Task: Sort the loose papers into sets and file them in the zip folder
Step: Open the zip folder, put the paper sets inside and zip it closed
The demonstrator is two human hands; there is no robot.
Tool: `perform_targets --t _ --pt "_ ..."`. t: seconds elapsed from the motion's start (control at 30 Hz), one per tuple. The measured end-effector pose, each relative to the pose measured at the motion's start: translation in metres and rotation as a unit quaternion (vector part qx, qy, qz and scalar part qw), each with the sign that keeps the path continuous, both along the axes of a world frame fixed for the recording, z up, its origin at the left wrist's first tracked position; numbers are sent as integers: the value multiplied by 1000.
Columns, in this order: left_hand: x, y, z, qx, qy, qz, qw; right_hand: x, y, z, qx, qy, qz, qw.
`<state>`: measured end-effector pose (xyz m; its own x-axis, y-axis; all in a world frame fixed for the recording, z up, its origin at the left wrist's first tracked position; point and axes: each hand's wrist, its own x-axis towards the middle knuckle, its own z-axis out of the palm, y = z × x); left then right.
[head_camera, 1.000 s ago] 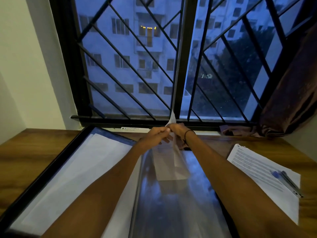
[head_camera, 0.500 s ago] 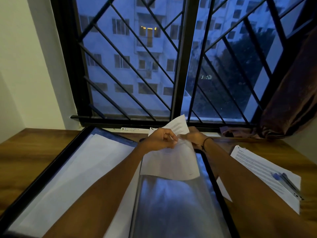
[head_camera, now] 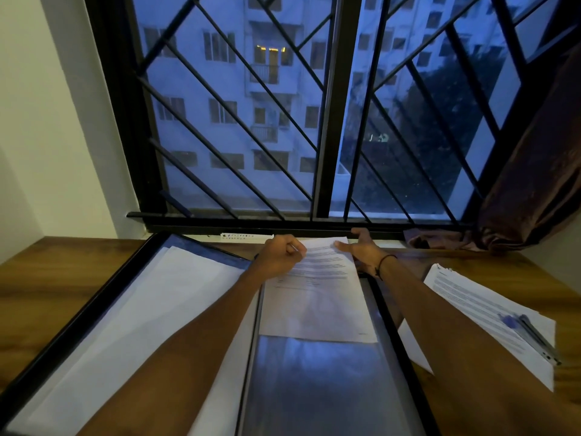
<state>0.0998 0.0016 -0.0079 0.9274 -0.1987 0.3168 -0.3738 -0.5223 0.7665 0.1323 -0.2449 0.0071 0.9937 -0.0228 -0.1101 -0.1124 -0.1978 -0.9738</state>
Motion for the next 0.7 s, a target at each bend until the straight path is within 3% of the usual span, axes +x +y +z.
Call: perform_targets --t 0.17,0.33,0.5,0.7 --pt "4 6 3 -22 6 22 1000 7 2 -4 -126 -48 13 991" --pt "7 8 7 -19 4 47 999 14 -11 2 -73 45 148 985" --pt "9 9 5 38 19 54 998 11 -10 10 -64 5 111 992" --pt "5 5 -2 104 53 32 993 -3 -18 13 -108 13 215 971"
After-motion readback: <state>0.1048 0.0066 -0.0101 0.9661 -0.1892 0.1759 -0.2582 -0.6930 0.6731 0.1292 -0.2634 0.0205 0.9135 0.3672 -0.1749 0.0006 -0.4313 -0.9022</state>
